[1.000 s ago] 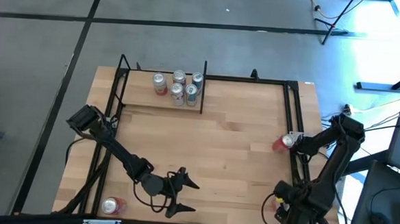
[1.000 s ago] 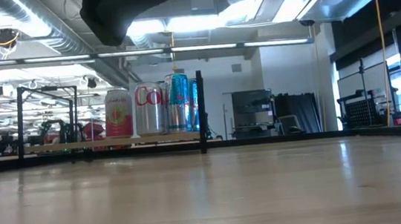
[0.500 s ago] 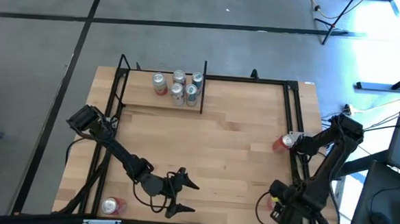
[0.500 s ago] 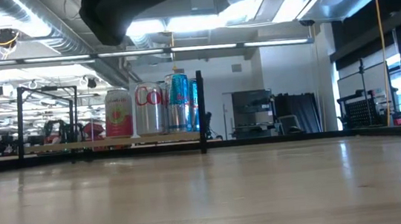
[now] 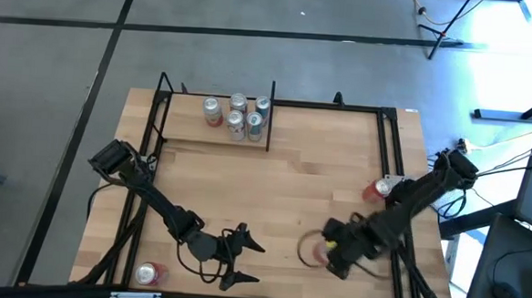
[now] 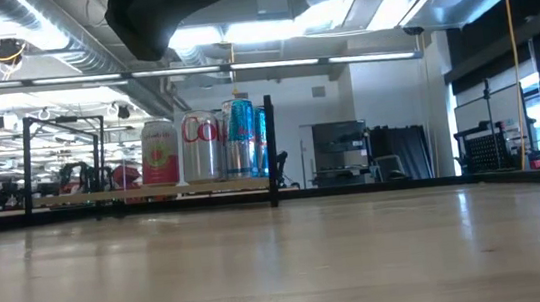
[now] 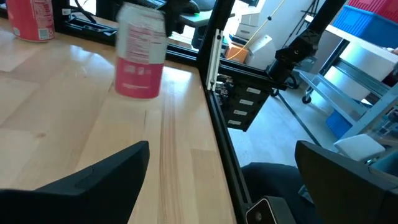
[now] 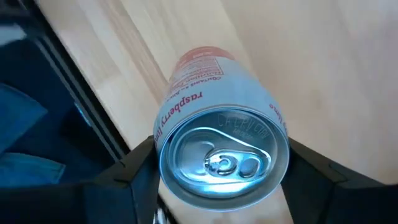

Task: Place canned beverage on shelf
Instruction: Put the pink soda can on the shelf aligned with other pink soda can

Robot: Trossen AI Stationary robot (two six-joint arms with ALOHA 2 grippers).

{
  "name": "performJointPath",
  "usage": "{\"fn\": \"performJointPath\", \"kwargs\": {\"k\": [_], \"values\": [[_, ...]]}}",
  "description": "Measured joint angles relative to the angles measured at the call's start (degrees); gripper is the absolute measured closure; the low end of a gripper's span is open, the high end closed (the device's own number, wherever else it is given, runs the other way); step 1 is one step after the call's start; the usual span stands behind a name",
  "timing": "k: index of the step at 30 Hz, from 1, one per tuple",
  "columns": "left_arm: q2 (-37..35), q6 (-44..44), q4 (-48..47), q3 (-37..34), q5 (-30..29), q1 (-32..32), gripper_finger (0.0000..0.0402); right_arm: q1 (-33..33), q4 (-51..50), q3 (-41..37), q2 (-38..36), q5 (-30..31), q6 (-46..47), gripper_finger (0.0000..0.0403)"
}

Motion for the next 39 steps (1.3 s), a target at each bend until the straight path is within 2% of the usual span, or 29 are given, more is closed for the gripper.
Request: {"fn": "performJointPath", "kwargs": {"k": [8,14,22,32,39], "values": [[0.0,0.0,0.0,0.0,0.0,0.0,0.0014,-15.1,-1.0,5.1,4.3,-1.8,-16.1,0.0162],[0.0,0.0,0.0,0.0,0.1,0.0,0.0014,-21.8,-2.1,9.0,10.8,-5.0,-24.0,0.0162],[0.0,0.0,-0.2,0.0,0.2,-0.5,0.0014,-22.9,-1.9,11.1,14.9,-4.9,-27.2,0.0158],[0.0,0.0,-0.1,0.0,-1.7,-0.6,0.0014,-22.9,-0.3,11.0,14.9,-4.6,-30.4,0.0043],[0.0,0.0,-1.6,0.0,-5.8,-0.6,0.0014,-22.0,-0.9,10.9,11.0,-2.6,-31.2,0.0017]]}}
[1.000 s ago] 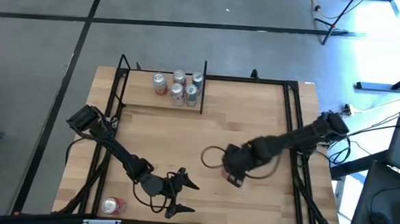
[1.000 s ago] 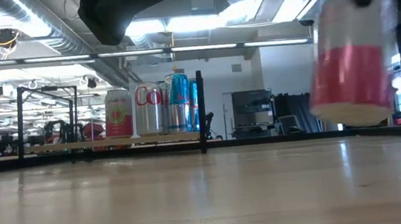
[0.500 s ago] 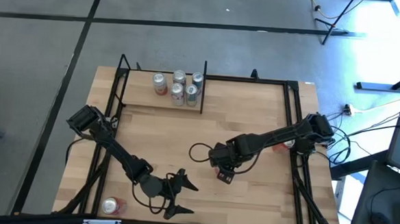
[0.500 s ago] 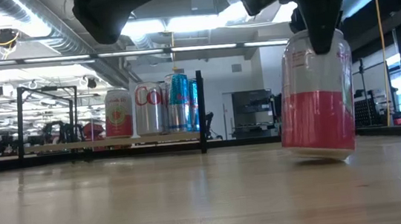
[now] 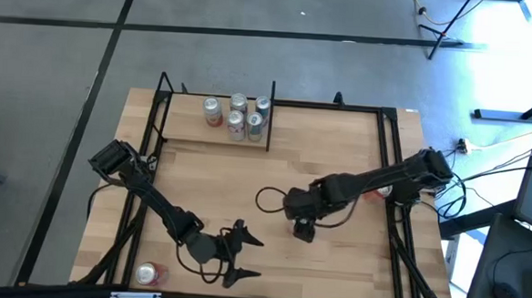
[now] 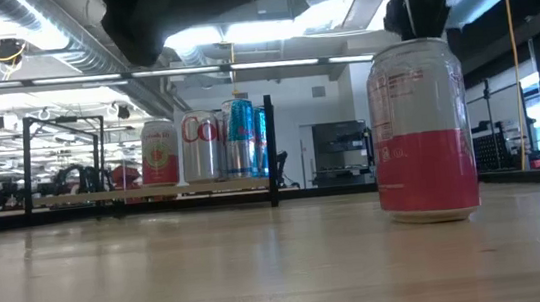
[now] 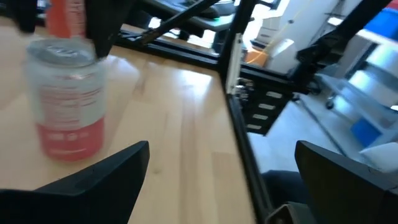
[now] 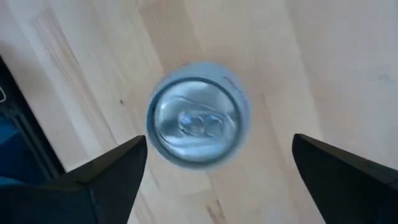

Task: Place canned beverage on shelf
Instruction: Put the pink soda can on the shelf aligned with other pink soda can

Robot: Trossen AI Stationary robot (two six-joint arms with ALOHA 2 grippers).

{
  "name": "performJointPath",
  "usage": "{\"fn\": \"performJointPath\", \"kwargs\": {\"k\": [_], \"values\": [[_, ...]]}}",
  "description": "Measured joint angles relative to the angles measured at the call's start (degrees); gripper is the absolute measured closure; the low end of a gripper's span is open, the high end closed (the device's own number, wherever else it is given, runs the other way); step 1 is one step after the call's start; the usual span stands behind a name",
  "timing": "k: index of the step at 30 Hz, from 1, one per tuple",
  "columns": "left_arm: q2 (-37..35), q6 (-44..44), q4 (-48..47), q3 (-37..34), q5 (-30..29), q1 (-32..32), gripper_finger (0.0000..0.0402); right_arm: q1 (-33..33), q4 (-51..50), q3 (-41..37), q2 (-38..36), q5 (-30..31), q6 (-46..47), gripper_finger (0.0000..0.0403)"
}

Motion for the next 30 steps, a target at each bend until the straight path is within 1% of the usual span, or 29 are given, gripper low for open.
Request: {"fn": "performJointPath", "kwargs": {"k": [4,6,9,13,17,20,22,25,28,30], "values": [[0.1,-2.3,-2.6,0.0,-4.7,0.0,0.0014,4.4,-3.9,0.0,-3.8,6.0,0.6,0.0020],[1.0,-3.0,-2.5,0.0,-6.9,0.0,0.0014,7.8,-4.8,-0.6,-6.1,10.8,2.4,0.0020],[2.9,-4.6,-2.1,0.0,-10.1,0.0,0.0014,13.3,-3.9,-3.6,-9.5,17.6,6.1,0.0020],[6.4,-6.0,-2.1,2.4,-15.2,0.8,0.0014,21.3,-0.2,-11.0,-13.8,28.0,13.0,0.0020],[11.1,-2.7,-2.1,8.1,-15.8,2.8,0.0014,28.6,5.4,-20.6,-17.1,41.1,21.0,0.0020],[14.9,0.2,-2.6,12.4,-16.6,5.1,0.0014,31.8,10.2,-26.9,-18.0,48.9,24.7,0.0020],[17.0,0.5,-3.4,14.6,-17.7,6.7,0.0014,32.9,12.3,-29.7,-18.0,53.2,26.9,0.0020],[18.7,-0.5,-5.8,16.6,-19.3,8.7,0.0014,33.4,15.4,-32.7,-18.0,57.3,27.9,0.0020],[18.8,-4.8,-8.9,16.8,-20.4,10.1,0.0014,33.3,16.1,-34.2,-18.0,57.7,27.9,0.0020],[18.8,-6.0,-10.3,16.8,-20.6,10.9,0.0014,33.2,17.0,-34.8,-18.0,57.8,27.9,0.0020]]}}
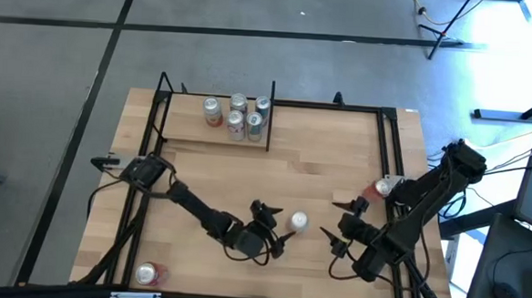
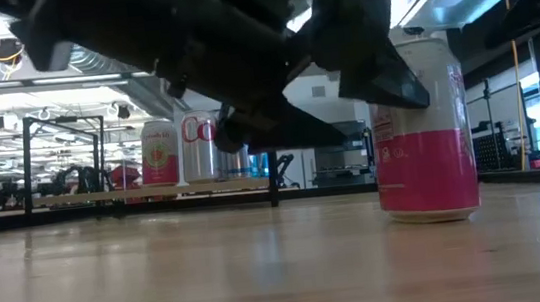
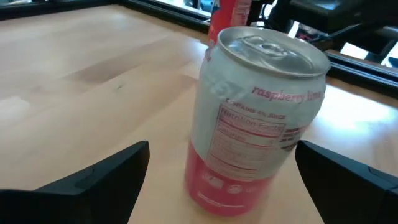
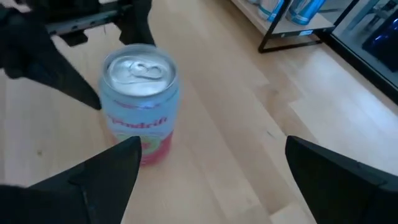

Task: Place canned beverage on shelf
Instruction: Put the pink soda can on the shelf aligned with other pink soda can

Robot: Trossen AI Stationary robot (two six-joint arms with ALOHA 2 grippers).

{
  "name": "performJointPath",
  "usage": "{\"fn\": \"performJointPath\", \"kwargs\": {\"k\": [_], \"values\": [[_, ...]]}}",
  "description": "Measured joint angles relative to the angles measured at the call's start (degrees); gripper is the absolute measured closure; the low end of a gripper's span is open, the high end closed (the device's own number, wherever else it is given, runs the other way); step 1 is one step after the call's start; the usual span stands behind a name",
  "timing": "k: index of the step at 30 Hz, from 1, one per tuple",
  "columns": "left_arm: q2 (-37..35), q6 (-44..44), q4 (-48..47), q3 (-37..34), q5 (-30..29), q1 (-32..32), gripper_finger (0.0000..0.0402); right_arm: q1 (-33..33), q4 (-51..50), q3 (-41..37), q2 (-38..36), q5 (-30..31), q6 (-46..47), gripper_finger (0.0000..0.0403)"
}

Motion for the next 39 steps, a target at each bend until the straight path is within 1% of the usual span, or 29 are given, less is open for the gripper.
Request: {"fn": "performJointPath", "kwargs": {"k": [4,6,8,11,16,17,18,22,25,26,30,36,39], "values": [[0.0,0.0,-0.8,0.0,1.0,1.1,0.0014,0.0,0.4,-0.3,0.0,-0.1,-0.4,0.0020],[0.0,0.0,-2.5,0.0,0.0,1.1,0.0014,0.0,0.7,-0.3,0.0,-0.1,-0.4,0.0020],[0.0,-0.1,-5.1,0.0,-3.1,0.7,0.0014,0.0,1.5,-0.3,0.0,-0.3,-0.4,0.0020],[-0.7,-1.8,-10.1,0.0,-9.2,-0.4,0.0014,0.0,2.1,-0.3,0.0,-0.3,-0.4,0.0020],[-4.6,-5.8,-18.6,0.0,-15.5,-1.7,0.0014,0.0,3.3,-0.3,0.0,-0.6,-0.6,0.0020],[-5.2,-5.9,-18.9,0.0,-14.9,-1.9,0.0014,0.0,3.4,-0.3,0.0,-0.6,-0.7,0.0020],[-5.9,-4.9,-18.7,0.0,-12.8,-1.9,0.0014,0.0,3.6,-0.3,0.0,-0.6,-0.9,0.0020],[-6.7,-0.4,-13.3,0.1,-1.5,-1.7,0.0014,0.0,4.6,-0.3,0.0,-0.6,-2.2,0.0020],[-5.3,2.0,-9.8,0.0,3.5,-1.1,0.0014,0.0,4.7,-0.3,0.0,-0.4,-2.2,0.0020],[-5.0,2.8,-9.7,0.0,4.3,-0.8,0.0014,0.0,4.8,-0.3,0.0,-0.1,-2.3,0.0020],[-3.7,2.4,-8.7,0.0,3.7,0.9,0.0014,0.0,5.0,-0.3,0.0,0.6,-2.3,0.0020],[-3.7,2.0,-8.8,0.0,4.1,3.3,0.0014,0.0,4.9,-0.3,0.0,0.8,-2.4,0.0020],[-3.7,1.7,-11.0,0.0,1.4,3.5,0.0014,0.0,4.9,-0.3,0.0,0.8,-2.4,0.0020]]}}
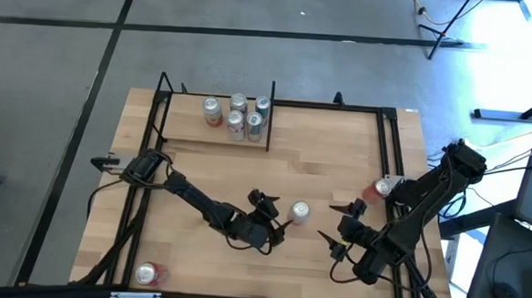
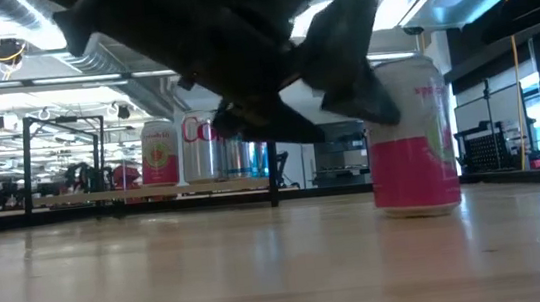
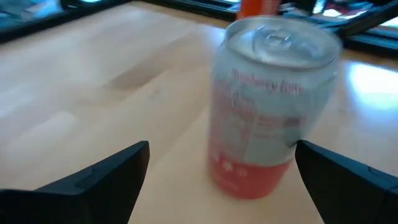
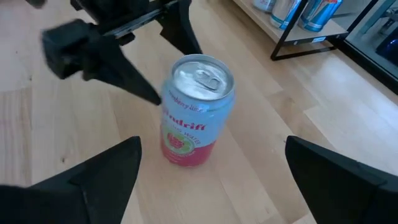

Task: Place canned beverage on shelf
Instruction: Put the pink soda can on the shelf aligned with other pink soda can

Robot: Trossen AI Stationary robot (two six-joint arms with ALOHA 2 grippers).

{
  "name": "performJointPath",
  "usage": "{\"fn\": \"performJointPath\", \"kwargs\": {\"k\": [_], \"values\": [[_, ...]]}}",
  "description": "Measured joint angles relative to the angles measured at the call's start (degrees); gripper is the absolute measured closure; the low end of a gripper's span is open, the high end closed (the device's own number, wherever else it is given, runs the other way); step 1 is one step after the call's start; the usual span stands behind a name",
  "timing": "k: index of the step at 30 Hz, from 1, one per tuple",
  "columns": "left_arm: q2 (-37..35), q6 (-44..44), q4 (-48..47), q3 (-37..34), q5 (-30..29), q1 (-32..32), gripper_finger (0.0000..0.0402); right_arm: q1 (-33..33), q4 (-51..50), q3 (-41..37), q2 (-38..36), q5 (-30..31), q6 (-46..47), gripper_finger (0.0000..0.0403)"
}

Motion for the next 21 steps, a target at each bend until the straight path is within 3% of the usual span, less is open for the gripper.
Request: {"fn": "performJointPath", "kwargs": {"k": [5,9,16,21], "values": [[0.0,-2.0,-8.6,0.0,-8.6,0.0,0.0014,0.0,0.0,0.0,0.0,0.0,0.2,0.0020],[-1.4,-3.3,-11.1,0.0,-11.3,-0.1,0.0014,0.0,0.1,0.0,0.0,0.0,0.2,0.0020],[-7.5,1.7,-8.9,0.0,-1.4,-2.1,0.0014,0.0,0.5,0.0,0.0,0.0,0.3,0.0020],[-8.2,9.0,-0.8,0.0,2.5,-1.9,0.0014,0.0,1.1,0.0,0.0,0.1,0.2,0.0020]]}}
